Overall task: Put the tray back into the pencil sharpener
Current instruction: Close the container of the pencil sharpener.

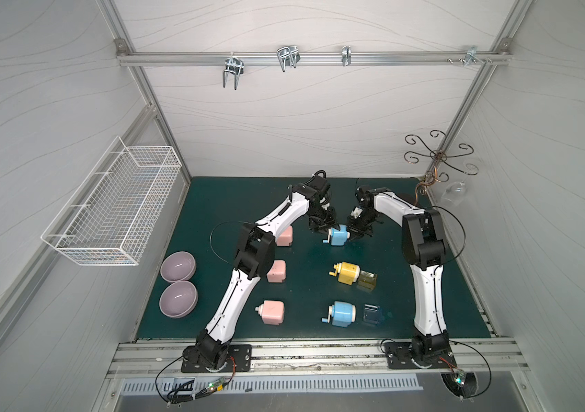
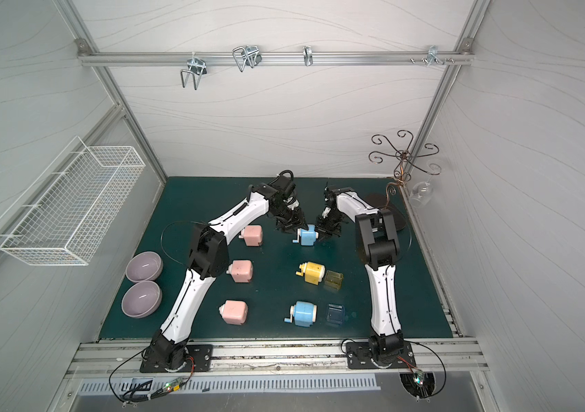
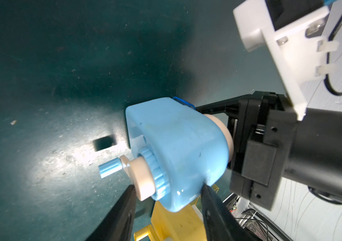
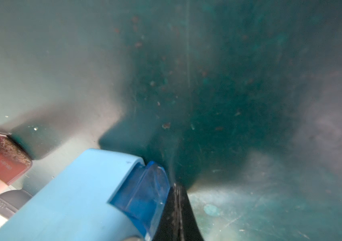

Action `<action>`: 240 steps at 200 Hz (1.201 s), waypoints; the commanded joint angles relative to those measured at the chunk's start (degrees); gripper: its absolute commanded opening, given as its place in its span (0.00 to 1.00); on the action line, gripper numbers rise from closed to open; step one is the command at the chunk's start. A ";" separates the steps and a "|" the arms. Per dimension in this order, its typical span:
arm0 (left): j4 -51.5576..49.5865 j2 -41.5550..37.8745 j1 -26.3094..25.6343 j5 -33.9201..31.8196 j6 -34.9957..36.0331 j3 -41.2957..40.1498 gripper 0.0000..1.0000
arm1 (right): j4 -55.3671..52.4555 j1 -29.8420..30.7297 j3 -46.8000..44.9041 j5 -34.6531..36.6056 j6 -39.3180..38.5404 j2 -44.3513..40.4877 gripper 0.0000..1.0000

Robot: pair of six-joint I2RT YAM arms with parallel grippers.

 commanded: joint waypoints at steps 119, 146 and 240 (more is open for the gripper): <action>-0.07 3.85 -0.63 -1.02 0.40 0.88 0.53 | 1.65 -0.09 0.47 -3.28 0.96 -3.77 0.00; -0.03 4.01 -0.63 -1.03 0.39 0.88 0.52 | 2.70 0.05 -0.26 -5.05 0.83 -4.87 0.00; -0.01 3.98 -0.72 -1.11 0.31 0.79 0.52 | 0.79 -0.19 -0.60 -2.09 0.81 -6.34 0.00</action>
